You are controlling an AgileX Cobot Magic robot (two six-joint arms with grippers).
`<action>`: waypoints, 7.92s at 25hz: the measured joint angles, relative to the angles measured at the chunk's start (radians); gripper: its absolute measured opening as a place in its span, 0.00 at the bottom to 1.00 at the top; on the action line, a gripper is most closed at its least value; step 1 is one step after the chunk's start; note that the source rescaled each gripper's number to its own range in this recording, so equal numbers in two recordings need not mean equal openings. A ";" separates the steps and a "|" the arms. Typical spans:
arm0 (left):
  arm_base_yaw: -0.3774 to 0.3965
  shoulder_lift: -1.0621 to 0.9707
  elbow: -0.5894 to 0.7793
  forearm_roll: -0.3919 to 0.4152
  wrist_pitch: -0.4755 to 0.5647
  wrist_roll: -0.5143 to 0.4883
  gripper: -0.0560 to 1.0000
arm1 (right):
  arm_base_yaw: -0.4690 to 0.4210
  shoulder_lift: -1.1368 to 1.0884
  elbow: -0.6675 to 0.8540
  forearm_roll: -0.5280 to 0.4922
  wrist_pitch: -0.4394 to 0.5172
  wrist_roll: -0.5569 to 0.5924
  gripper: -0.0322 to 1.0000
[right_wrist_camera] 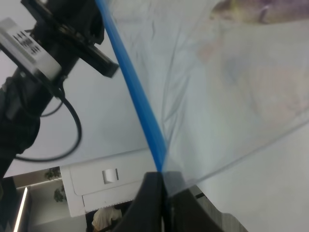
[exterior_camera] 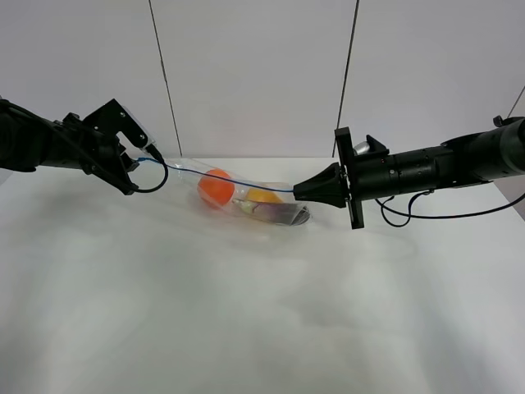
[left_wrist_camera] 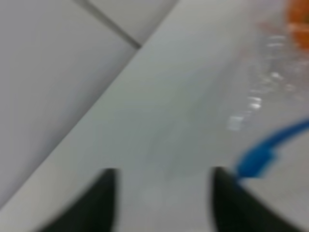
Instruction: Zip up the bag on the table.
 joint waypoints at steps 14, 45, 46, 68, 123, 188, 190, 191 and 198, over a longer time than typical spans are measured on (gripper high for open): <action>0.112 -0.010 -0.013 -0.486 -0.105 -0.003 0.91 | -0.001 0.000 0.000 -0.007 0.001 0.000 0.03; 0.113 -0.110 -0.226 0.953 0.865 -1.696 0.90 | -0.001 0.000 0.001 -0.008 0.001 0.000 0.03; 0.113 -0.110 -0.255 1.043 0.883 -1.784 0.90 | -0.001 0.000 0.001 -0.009 0.001 0.000 0.03; 0.114 -0.330 -0.237 1.178 1.242 -2.000 1.00 | -0.001 0.000 0.001 -0.010 0.001 -0.020 0.03; 0.089 -1.847 0.502 1.182 1.196 -2.014 1.00 | -0.013 0.001 -0.442 -0.856 0.011 0.376 0.99; 0.089 -1.847 0.502 1.182 1.196 -2.014 1.00 | -0.081 -1.784 0.631 -1.393 -0.173 0.632 1.00; 0.089 -1.847 0.502 1.182 1.196 -2.014 1.00 | -0.102 -1.827 0.631 -1.393 -0.173 0.632 1.00; 0.089 -1.847 0.502 1.182 1.196 -2.014 1.00 | -0.103 -1.854 0.631 -1.392 -0.173 0.632 1.00; 0.089 -1.847 0.502 1.182 1.196 -2.014 1.00 | -0.103 -2.008 0.631 -1.390 -0.172 0.632 1.00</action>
